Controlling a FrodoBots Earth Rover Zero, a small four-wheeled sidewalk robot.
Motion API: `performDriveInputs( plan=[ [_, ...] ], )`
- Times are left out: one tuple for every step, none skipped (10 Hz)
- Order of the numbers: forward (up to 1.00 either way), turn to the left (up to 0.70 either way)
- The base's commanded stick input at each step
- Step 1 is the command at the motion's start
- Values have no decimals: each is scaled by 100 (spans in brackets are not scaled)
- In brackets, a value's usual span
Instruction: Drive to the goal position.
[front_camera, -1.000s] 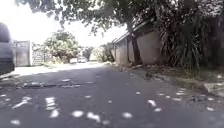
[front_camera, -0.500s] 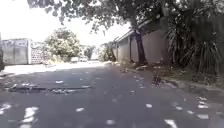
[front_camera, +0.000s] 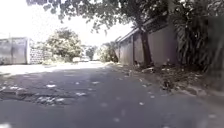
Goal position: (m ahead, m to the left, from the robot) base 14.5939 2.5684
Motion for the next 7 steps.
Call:
performDriveInputs(
  plan=[
    [100,0],
    [100,0],
    [100,0],
    [100,0],
    [100,0],
    [100,0],
    [100,0]
  ],
)
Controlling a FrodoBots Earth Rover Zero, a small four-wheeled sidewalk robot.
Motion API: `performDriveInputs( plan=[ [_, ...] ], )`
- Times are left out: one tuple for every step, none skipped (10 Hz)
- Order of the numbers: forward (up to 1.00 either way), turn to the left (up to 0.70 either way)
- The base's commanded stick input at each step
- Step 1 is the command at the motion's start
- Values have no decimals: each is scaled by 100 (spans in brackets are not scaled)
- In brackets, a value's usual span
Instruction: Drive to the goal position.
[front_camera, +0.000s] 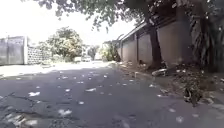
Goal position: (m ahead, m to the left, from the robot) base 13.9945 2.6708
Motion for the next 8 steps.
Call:
performDriveInputs(
  plan=[
    [100,0],
    [100,0],
    [100,0],
    [100,0],
    [100,-2],
    [100,-3],
    [100,-1],
    [100,-4]
  ],
)
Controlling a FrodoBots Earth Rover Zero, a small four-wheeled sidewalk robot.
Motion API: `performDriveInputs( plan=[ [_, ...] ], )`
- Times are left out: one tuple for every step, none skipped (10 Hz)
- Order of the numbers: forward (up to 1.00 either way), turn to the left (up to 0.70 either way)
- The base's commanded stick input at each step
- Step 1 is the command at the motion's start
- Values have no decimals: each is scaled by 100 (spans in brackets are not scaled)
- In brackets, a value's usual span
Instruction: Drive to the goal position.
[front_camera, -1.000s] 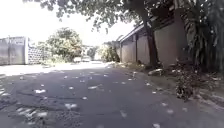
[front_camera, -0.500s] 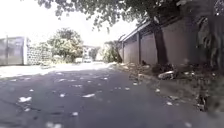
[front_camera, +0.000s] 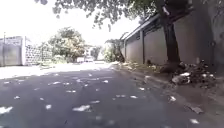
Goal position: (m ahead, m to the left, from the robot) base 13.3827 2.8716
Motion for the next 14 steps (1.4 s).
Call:
performDriveInputs(
  plan=[
    [94,-18],
    [93,-21],
    [100,-10],
    [100,-11],
    [100,-17],
    [100,-39],
    [100,-24],
    [100,1],
    [100,0],
    [100,0],
    [100,9],
    [100,37],
    [100,37],
    [100,36]
  ],
)
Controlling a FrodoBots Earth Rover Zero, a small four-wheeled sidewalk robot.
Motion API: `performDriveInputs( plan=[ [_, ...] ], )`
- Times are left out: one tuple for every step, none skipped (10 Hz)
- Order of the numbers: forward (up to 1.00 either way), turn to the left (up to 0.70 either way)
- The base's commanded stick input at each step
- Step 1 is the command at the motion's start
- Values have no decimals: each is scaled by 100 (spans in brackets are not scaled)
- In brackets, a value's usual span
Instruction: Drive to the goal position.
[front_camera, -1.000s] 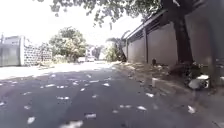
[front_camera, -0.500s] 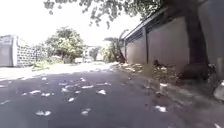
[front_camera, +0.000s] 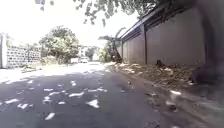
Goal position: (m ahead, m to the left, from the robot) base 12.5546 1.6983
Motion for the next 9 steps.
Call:
performDriveInputs(
  plan=[
    [100,0],
    [100,0],
    [100,0],
    [100,0],
    [100,0],
    [100,0],
    [100,0],
    [100,0],
    [100,0]
  ],
)
